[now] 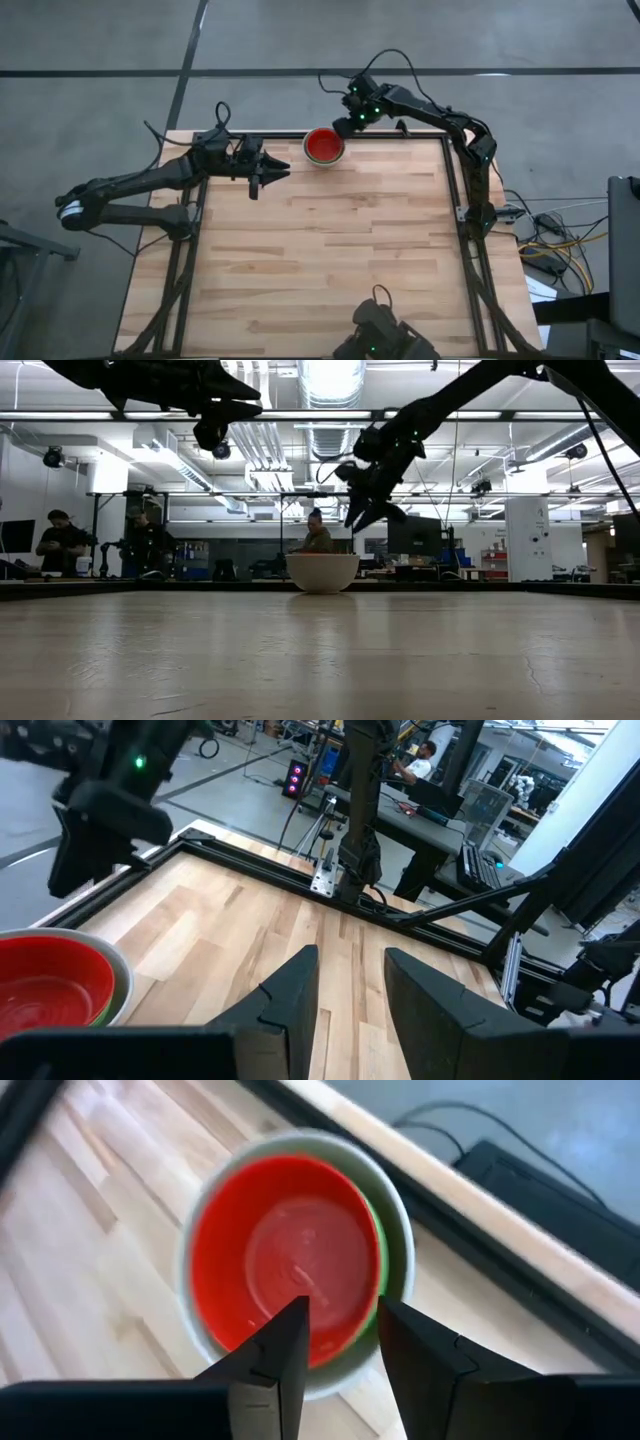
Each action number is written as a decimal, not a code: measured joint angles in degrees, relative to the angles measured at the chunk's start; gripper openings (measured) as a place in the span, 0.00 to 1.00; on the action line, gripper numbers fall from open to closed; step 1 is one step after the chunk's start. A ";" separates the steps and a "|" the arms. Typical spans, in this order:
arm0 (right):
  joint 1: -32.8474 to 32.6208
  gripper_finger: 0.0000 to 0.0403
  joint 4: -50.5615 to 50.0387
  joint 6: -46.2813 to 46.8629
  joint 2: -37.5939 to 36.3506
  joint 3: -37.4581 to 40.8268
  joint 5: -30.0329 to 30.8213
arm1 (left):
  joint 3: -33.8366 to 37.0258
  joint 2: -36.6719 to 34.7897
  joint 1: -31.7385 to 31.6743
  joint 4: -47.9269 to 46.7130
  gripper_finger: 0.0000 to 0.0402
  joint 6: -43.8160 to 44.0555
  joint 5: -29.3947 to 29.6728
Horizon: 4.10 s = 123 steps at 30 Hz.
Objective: Nest bowls inside each other
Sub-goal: Stack the red bowl on top of the green bowl, then return to Home Position
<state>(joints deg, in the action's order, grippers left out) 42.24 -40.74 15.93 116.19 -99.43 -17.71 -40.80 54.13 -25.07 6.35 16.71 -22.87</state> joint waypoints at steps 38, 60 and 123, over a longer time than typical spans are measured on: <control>-11.96 0.02 12.67 -7.88 -25.94 13.20 -5.34 | 0.00 0.00 -0.01 0.01 0.30 0.00 0.00; -24.19 0.02 49.77 1.70 -47.28 44.88 -1.31 | 0.00 0.00 0.00 0.00 0.30 0.00 0.00; -32.90 0.02 59.56 3.36 -96.68 91.67 8.67 | 0.00 0.00 0.01 0.02 0.30 0.00 0.00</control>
<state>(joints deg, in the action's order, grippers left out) 9.34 18.83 19.29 19.51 -7.76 -9.04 -40.79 54.13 -25.06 6.37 16.71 -22.87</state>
